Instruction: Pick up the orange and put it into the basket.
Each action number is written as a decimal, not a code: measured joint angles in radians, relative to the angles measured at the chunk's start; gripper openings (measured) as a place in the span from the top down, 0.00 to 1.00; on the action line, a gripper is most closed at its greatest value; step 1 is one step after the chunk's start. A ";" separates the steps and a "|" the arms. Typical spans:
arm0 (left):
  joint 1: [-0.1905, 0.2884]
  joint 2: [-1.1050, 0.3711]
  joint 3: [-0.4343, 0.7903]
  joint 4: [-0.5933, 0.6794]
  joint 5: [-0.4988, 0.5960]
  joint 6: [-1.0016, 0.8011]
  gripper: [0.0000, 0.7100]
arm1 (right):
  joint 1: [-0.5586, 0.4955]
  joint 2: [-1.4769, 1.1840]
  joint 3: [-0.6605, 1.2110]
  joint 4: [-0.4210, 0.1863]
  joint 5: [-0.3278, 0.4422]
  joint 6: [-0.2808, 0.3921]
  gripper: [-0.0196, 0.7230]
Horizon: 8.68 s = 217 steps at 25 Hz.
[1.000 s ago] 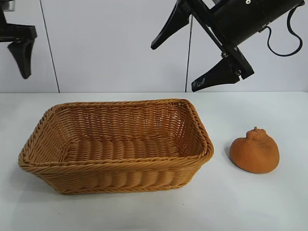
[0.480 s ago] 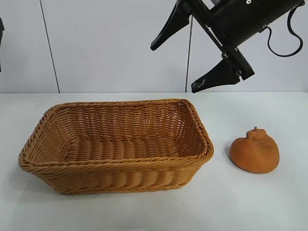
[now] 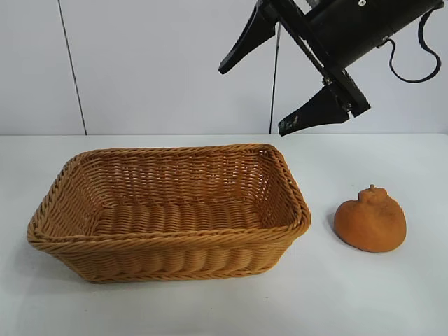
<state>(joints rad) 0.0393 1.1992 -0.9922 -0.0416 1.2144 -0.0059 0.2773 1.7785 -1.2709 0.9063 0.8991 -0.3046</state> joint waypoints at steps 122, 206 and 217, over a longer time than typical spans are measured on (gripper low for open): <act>0.000 -1.203 0.489 -0.008 -0.149 0.000 0.05 | 0.298 -0.031 -0.125 -0.628 -0.146 0.356 0.92; 0.000 -1.203 0.489 -0.008 -0.149 0.000 0.05 | -0.258 -0.478 0.484 -0.873 0.320 0.281 0.04; 0.000 -1.203 0.489 -0.008 -0.149 0.000 0.05 | -0.258 -1.138 0.773 -0.869 0.143 0.217 0.04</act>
<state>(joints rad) 0.0393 -0.0043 -0.5027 -0.0494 1.0656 -0.0059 0.0189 0.6403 -0.4982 0.0376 1.0423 -0.0880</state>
